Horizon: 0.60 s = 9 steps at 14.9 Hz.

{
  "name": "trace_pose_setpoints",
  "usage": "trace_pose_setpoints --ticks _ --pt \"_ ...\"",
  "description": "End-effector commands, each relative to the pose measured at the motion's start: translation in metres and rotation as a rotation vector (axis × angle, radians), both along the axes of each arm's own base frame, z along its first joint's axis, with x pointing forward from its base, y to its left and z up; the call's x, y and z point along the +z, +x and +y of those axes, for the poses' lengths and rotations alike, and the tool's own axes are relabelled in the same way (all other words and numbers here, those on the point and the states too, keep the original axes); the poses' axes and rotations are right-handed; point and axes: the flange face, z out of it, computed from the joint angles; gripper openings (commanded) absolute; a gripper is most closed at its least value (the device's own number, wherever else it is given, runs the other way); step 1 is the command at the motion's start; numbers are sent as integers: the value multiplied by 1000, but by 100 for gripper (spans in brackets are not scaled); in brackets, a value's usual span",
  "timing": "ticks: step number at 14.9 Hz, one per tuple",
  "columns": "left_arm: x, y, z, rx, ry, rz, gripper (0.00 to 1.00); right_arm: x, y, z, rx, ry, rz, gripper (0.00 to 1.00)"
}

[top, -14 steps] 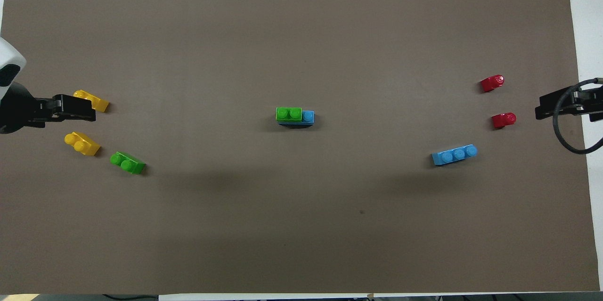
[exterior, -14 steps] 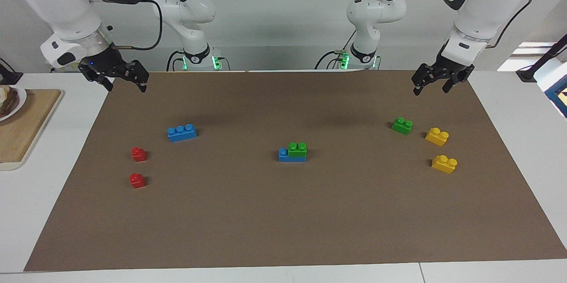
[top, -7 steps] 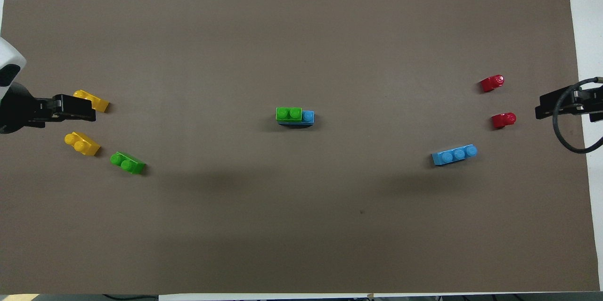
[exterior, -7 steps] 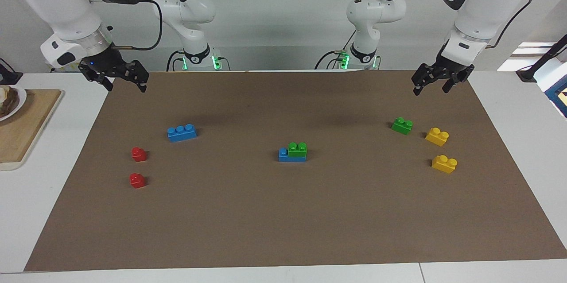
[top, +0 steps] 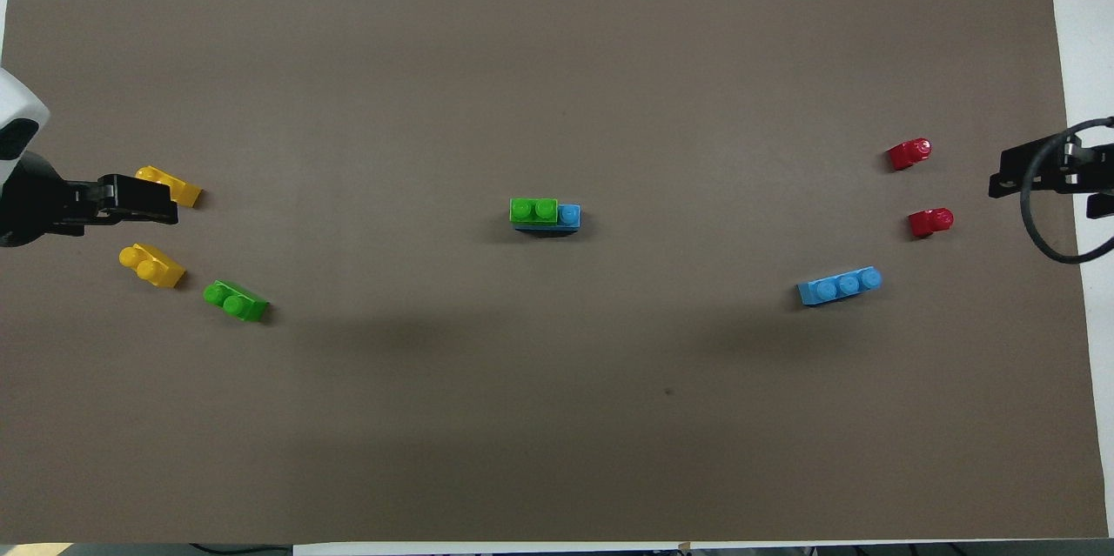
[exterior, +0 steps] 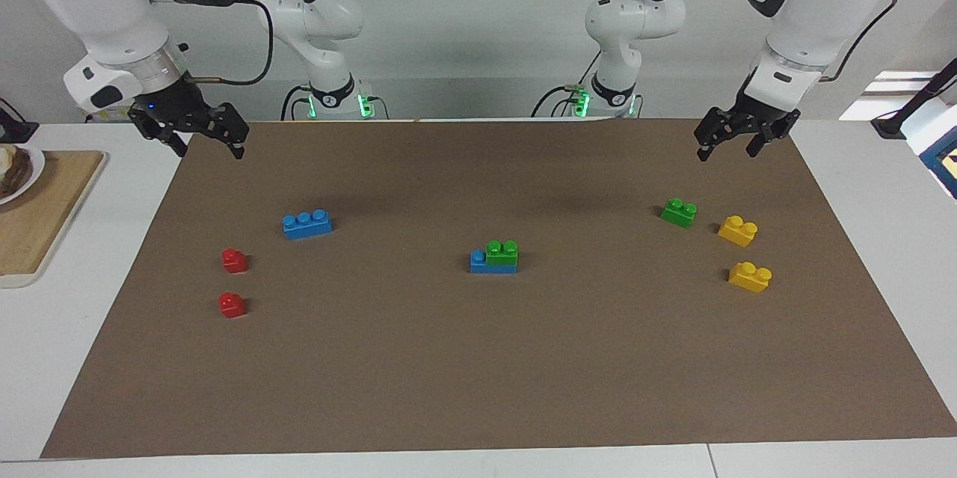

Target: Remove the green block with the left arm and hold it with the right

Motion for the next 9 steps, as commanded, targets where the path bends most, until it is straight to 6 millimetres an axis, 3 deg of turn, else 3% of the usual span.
trace_pose_setpoints --ticks 1,3,9 --pt "6 -4 -1 6 -10 -1 100 -1 1 13 -287 27 -8 97" --pt "6 -4 -1 6 -10 -1 100 -9 4 26 -470 77 26 95" --pt "6 -4 -1 9 -11 -1 100 -74 29 58 -956 315 278 95"
